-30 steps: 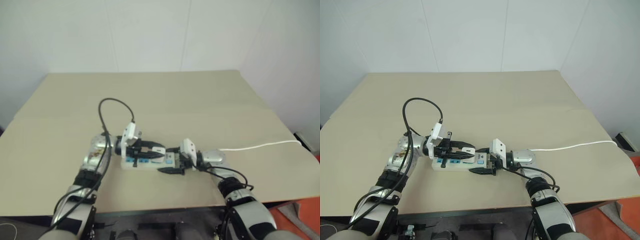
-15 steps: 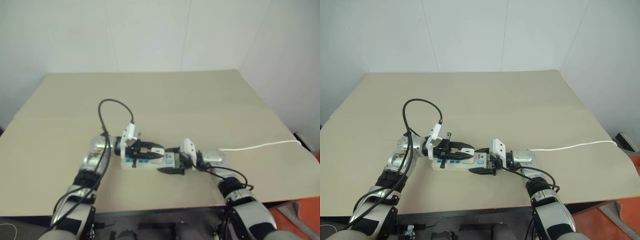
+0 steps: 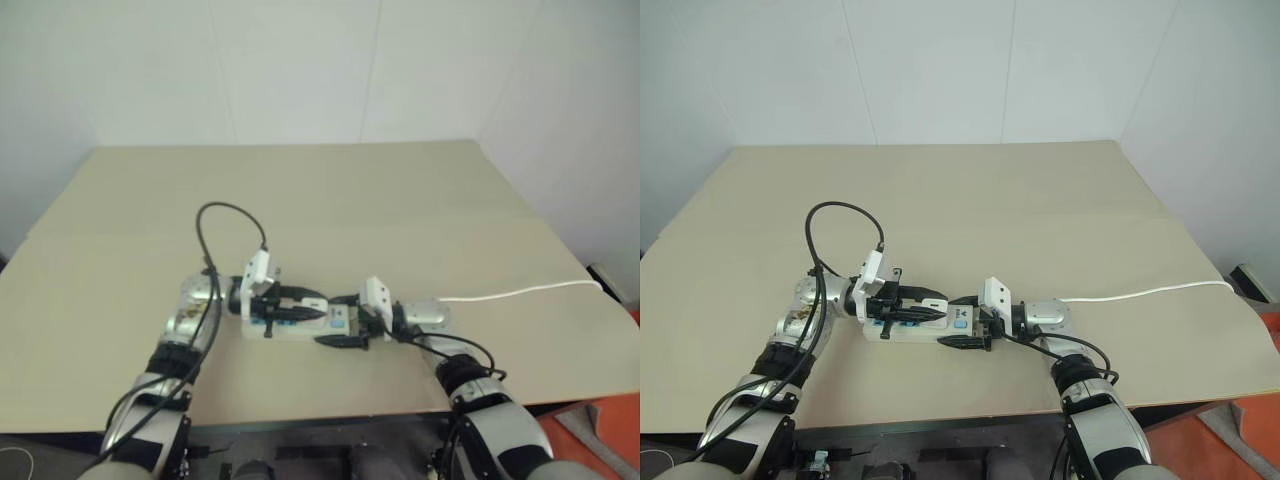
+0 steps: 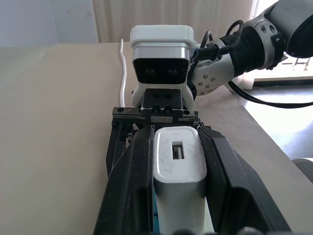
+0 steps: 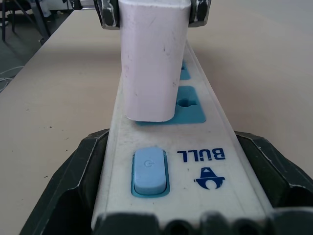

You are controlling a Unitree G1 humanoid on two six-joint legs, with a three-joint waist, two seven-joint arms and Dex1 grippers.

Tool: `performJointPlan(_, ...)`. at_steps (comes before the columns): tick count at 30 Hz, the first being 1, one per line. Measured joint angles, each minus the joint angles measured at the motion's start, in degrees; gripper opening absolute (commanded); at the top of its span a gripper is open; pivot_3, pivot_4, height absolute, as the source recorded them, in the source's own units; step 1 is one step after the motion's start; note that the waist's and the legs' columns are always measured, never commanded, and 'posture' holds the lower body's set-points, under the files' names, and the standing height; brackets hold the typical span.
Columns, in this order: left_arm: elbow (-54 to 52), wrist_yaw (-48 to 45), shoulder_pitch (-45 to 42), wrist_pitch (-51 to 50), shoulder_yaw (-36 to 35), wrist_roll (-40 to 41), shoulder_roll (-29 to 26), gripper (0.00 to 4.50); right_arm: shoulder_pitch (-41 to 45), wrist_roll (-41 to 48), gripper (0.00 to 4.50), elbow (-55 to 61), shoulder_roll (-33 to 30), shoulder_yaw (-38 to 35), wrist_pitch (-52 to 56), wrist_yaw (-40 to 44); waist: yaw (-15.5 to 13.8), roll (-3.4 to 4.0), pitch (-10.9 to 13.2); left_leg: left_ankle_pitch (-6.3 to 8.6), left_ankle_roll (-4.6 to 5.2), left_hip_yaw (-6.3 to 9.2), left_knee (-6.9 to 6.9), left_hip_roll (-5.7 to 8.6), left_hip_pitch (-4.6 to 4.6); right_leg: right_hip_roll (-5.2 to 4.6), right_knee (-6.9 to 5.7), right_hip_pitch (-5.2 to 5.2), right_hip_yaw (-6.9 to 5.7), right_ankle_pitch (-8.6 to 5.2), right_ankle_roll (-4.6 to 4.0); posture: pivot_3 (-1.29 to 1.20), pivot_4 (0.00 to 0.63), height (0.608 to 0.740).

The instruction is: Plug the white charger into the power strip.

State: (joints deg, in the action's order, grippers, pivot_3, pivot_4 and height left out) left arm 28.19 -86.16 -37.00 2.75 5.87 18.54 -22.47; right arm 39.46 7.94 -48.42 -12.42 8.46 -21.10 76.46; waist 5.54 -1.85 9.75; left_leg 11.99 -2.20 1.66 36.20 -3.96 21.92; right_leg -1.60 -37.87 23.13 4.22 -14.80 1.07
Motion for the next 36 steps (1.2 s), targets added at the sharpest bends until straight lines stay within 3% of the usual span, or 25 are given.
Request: performJointPlan(36, 1.5, 1.2, 2.1, 5.7, 0.6, -0.1, -0.1, 1.03, 0.0, -0.1, 3.41, -0.2, 0.0, 0.1, 0.0, -0.3, 0.0, 0.18, -0.2, 0.0, 0.0, -0.02, -0.08, 0.0, -0.18, 0.0, 0.03, -0.12, 0.04, -0.16, 0.26, 0.0, 0.15, 0.74)
